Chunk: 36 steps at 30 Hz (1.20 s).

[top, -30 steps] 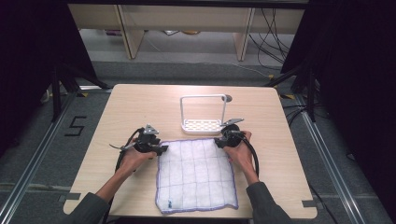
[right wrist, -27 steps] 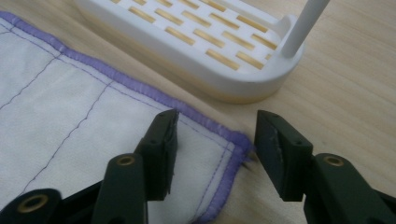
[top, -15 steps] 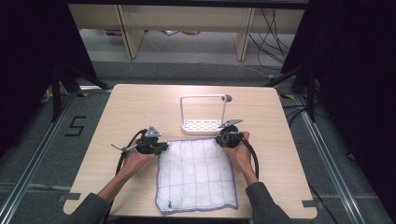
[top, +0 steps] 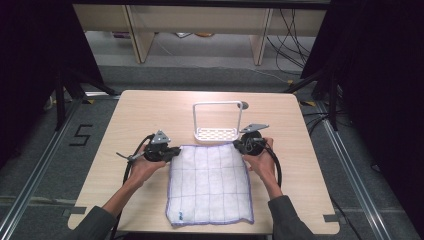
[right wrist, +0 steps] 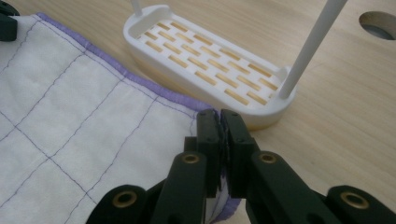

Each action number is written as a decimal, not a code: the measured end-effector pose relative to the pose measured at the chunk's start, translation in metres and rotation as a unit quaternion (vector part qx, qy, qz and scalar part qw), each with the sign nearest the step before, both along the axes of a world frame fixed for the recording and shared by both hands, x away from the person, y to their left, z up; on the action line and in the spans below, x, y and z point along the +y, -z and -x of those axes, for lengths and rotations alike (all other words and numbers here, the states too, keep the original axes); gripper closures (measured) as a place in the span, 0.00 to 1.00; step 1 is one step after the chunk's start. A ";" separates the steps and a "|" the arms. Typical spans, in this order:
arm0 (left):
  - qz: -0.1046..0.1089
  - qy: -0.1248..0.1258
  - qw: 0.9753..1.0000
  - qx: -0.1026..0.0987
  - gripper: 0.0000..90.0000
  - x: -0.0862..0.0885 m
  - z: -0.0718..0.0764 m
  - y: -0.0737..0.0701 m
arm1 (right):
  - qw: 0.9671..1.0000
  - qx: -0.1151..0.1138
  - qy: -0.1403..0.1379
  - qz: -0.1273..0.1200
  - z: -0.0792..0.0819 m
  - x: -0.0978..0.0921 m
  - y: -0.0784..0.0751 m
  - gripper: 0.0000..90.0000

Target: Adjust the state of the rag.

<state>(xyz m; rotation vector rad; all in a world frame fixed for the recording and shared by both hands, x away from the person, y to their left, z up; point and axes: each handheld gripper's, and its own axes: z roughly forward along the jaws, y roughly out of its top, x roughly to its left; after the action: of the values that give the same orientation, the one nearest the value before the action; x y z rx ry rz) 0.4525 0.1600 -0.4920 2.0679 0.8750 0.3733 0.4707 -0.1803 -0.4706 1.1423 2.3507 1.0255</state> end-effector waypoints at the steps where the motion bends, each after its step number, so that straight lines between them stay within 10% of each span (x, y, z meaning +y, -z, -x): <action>1: 0.001 0.000 1.000 -0.003 0.94 0.000 0.000 -0.001 | 1.000 0.002 0.006 -0.005 0.001 -0.001 -0.002 0.97; 36: 0.050 0.025 0.998 -0.036 0.94 0.005 0.020 -0.035 | 0.998 -0.035 -0.010 -0.044 0.033 -0.013 -0.037 0.97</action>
<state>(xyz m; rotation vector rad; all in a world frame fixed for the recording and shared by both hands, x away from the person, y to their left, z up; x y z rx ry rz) 0.4328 0.1654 -0.4571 1.9682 0.7808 0.3678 0.4372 -0.1935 -0.4340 1.0982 2.2873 1.1680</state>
